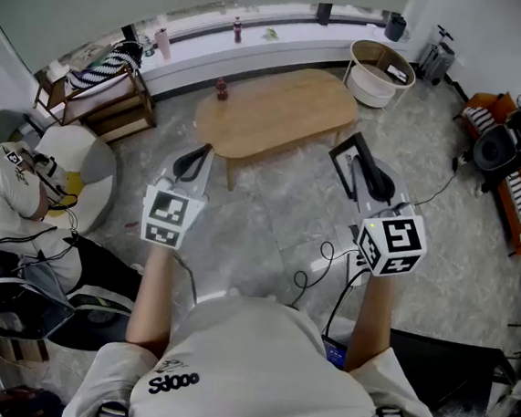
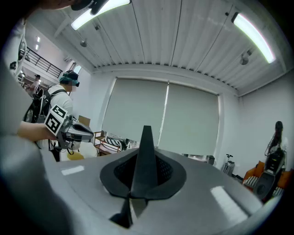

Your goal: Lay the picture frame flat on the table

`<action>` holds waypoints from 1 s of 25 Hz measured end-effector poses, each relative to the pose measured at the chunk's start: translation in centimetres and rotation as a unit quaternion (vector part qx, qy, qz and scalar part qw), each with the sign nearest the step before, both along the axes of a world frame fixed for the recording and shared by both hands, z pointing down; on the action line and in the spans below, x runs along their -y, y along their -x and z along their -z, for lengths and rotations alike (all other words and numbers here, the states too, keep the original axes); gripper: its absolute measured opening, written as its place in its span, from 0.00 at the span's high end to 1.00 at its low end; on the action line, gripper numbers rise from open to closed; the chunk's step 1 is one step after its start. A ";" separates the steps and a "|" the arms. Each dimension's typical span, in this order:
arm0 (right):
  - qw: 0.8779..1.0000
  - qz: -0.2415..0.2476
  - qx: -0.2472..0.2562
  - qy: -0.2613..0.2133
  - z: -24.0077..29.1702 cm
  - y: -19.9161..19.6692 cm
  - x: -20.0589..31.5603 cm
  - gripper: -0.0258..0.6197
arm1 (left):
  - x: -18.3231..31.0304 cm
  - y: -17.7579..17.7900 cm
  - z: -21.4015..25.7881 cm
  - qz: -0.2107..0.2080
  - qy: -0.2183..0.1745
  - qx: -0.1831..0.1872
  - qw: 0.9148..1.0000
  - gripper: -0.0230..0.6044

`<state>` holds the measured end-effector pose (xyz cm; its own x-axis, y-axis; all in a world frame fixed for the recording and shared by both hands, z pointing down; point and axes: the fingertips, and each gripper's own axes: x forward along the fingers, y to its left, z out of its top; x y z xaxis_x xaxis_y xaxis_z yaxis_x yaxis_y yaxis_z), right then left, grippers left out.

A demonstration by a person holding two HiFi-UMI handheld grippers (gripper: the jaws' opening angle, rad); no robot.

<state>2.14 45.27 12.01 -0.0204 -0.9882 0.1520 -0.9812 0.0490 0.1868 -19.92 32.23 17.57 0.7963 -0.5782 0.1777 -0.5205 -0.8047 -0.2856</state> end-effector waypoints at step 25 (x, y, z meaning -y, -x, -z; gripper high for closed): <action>0.999 0.034 0.026 0.003 -1.9 -3.9 0.2 0.93 | -1.9 -4.2 -2.5 0.011 0.016 0.013 1.000 0.95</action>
<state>6.01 45.08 13.95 -0.0952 -0.9833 0.1552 -0.9839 0.1167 0.1353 -15.71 34.16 20.03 0.7780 -0.5899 0.2161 -0.5318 -0.8015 -0.2734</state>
